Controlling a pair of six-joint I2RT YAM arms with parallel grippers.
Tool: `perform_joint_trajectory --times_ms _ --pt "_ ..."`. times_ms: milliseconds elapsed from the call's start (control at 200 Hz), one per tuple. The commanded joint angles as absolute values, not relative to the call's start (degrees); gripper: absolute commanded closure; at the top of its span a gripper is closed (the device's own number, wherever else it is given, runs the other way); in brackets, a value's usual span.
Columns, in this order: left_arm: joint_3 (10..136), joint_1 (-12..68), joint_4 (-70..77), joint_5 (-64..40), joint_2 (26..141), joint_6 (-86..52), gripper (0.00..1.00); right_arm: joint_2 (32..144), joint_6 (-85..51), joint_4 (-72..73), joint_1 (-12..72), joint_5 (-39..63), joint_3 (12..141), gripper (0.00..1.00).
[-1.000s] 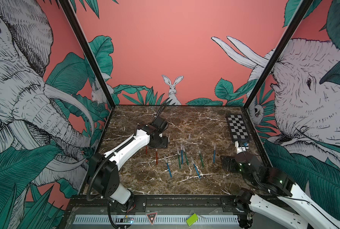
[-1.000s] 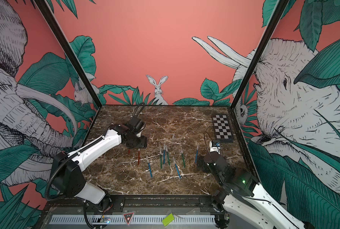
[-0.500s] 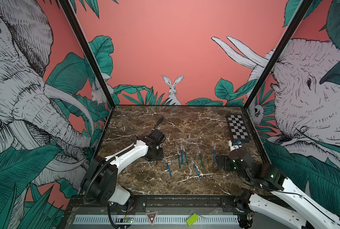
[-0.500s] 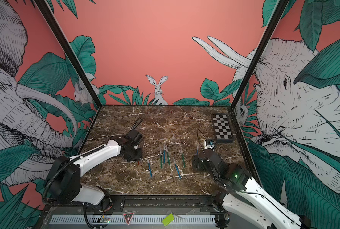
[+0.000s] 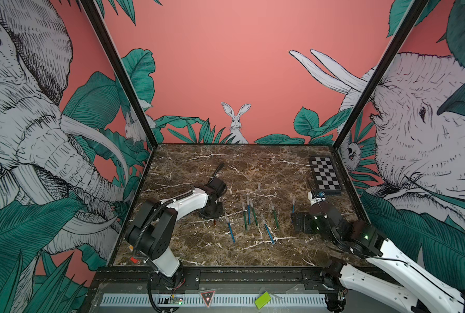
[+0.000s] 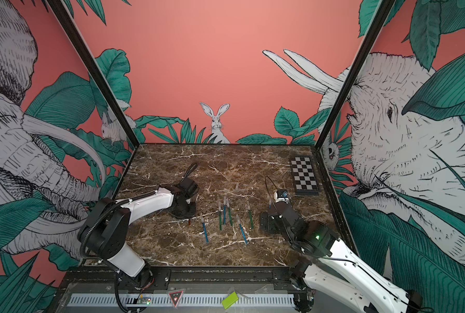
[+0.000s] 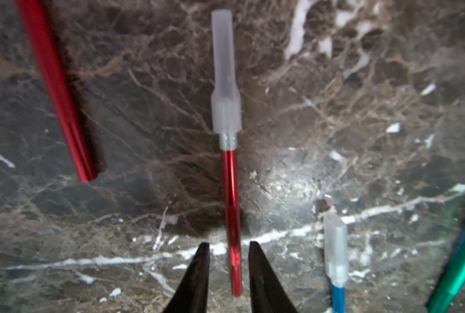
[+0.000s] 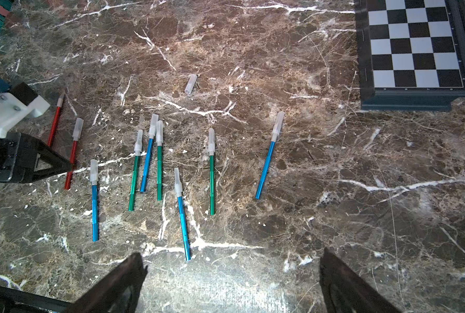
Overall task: Remove protective caps from carving knives
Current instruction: Pick up the carving knife from the center of the board.
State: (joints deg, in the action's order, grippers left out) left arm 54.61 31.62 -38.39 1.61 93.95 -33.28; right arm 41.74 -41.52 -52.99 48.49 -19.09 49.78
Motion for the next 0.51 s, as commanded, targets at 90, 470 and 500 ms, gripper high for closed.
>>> perform_joint_trajectory --times_ms 90,470,500 --pt "54.7 31.5 -36.6 2.4 96.5 -32.6 0.77 41.6 -41.5 -51.8 48.5 -18.6 49.2 0.02" --pt "53.5 31.6 -35.3 3.3 99.1 -31.3 0.95 42.7 -42.2 -50.0 48.6 -16.8 48.7 0.02" --pt "53.5 31.6 -35.3 3.3 99.1 -31.2 0.99 42.8 -42.3 -49.8 48.6 -16.5 48.7 0.02"
